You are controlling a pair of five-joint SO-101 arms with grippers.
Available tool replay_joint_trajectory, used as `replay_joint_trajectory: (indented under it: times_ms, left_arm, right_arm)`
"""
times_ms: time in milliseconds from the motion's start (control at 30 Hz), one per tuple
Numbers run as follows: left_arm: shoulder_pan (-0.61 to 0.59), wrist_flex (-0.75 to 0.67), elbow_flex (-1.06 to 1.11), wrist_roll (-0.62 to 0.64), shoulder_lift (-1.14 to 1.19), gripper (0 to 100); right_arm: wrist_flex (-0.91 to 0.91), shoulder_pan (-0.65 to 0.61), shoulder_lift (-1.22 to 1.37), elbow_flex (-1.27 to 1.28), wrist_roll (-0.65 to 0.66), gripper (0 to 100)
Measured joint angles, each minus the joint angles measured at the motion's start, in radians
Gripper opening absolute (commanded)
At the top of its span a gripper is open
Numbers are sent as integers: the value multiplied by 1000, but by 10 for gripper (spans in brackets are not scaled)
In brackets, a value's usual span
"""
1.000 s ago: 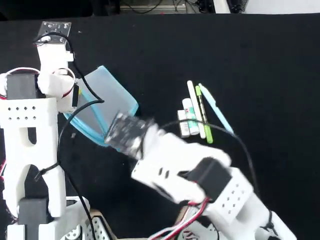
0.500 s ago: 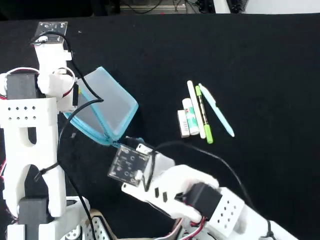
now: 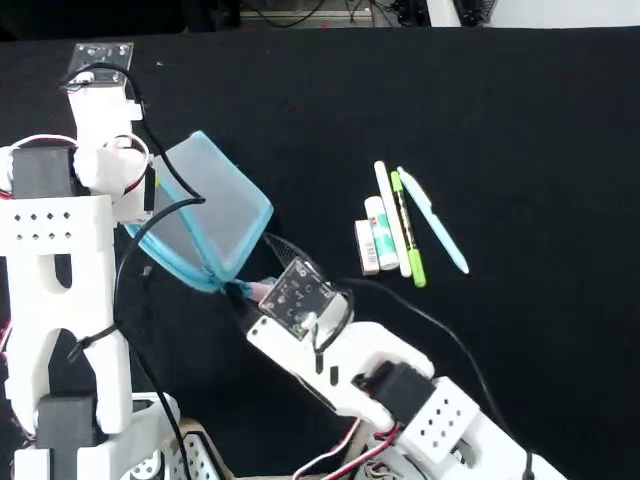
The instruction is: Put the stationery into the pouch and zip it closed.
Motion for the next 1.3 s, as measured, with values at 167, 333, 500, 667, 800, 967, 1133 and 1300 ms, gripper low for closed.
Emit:
replay_joint_trajectory:
  times_ms: [167,333,500,667,800,967,1133,1300]
  left_arm:
    - [31,-2,-2,0,2,30]
    - [58,-2,-3,-3,0,30]
    - [61,-2,-3,2,-2,30]
    - [61,-2,-3,2,-2,30]
    - [91,-2,-3,52,-3,30]
    - [213,2,-31,109,-8,30]
    - [250,0,-43,120,-8,30]
    - [255,0,-41,120,5,31]
  right_arm:
    - [-52,0,81,2,-18,265]
    - [-18,0,95,2,-18,265]
    - [187,2,-46,-32,-18,265]
    - [247,2,-273,9,-25,265]
    - [247,2,-410,104,-37,266]
    - [247,2,-465,163,-87,266]
    - [247,55,-465,164,-91,266]
    - [245,100,-465,196,-92,266]
